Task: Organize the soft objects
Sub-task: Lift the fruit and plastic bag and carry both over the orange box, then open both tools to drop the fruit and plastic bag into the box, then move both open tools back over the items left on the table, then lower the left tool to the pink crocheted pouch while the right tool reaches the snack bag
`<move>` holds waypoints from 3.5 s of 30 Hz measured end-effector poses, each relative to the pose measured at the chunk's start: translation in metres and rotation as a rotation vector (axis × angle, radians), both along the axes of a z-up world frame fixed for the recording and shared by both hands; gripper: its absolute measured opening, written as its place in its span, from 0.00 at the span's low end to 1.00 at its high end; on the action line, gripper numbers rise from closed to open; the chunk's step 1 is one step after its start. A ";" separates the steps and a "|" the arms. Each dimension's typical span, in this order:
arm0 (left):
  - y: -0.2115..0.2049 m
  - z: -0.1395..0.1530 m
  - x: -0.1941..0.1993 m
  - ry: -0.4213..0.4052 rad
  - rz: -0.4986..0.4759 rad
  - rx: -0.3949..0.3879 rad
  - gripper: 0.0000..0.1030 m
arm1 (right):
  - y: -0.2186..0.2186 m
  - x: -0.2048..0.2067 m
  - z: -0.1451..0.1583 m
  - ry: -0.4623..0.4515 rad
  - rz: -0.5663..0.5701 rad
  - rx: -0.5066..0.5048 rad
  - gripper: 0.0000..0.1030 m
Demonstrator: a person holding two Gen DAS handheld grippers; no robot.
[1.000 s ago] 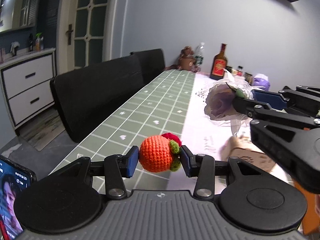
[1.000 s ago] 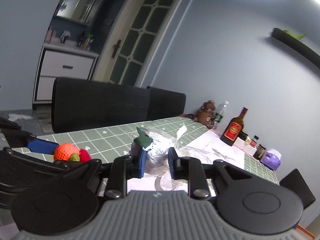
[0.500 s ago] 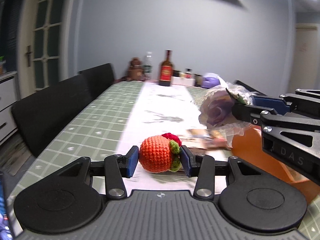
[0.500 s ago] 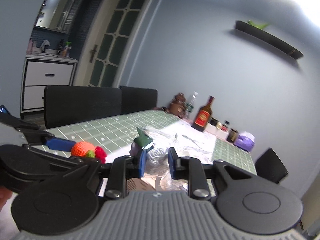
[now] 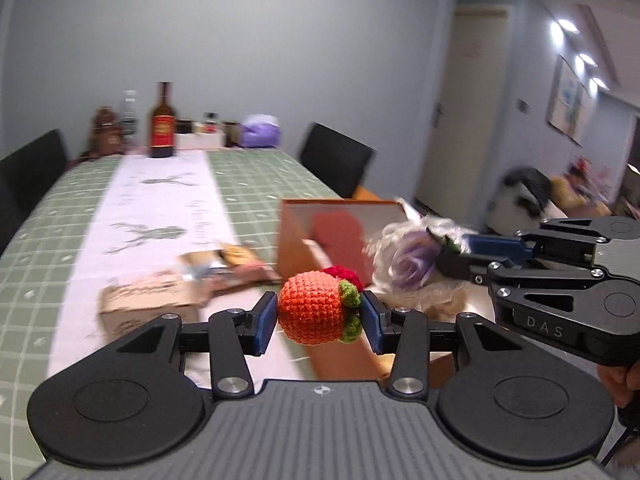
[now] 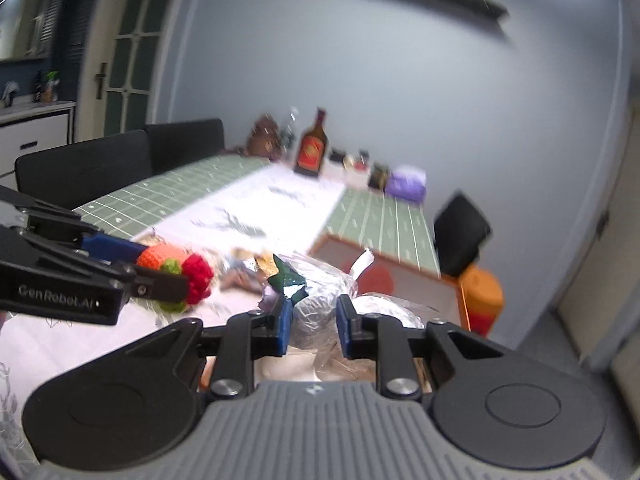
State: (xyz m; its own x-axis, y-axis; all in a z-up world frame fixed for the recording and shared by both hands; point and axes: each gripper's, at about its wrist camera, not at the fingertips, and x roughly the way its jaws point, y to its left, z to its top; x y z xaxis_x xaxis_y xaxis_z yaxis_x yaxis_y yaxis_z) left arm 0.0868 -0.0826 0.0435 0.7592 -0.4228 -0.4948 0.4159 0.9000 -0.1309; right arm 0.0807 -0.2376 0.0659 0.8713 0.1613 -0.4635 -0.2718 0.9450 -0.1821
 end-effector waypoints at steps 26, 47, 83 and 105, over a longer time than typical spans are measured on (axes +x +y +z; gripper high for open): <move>-0.094 -0.033 0.052 0.204 -0.356 0.303 0.50 | -0.072 0.053 -0.045 0.426 -0.005 0.160 0.26; -0.075 -0.021 0.040 0.155 -0.302 0.248 0.61 | -0.071 0.043 -0.031 0.379 -0.067 0.207 0.51; 0.082 -0.015 0.023 -0.002 0.162 0.040 0.61 | 0.096 0.038 -0.023 0.169 0.083 0.158 0.70; 0.109 -0.016 0.114 0.131 0.215 0.025 0.61 | 0.129 0.148 -0.022 0.324 0.152 -0.011 0.70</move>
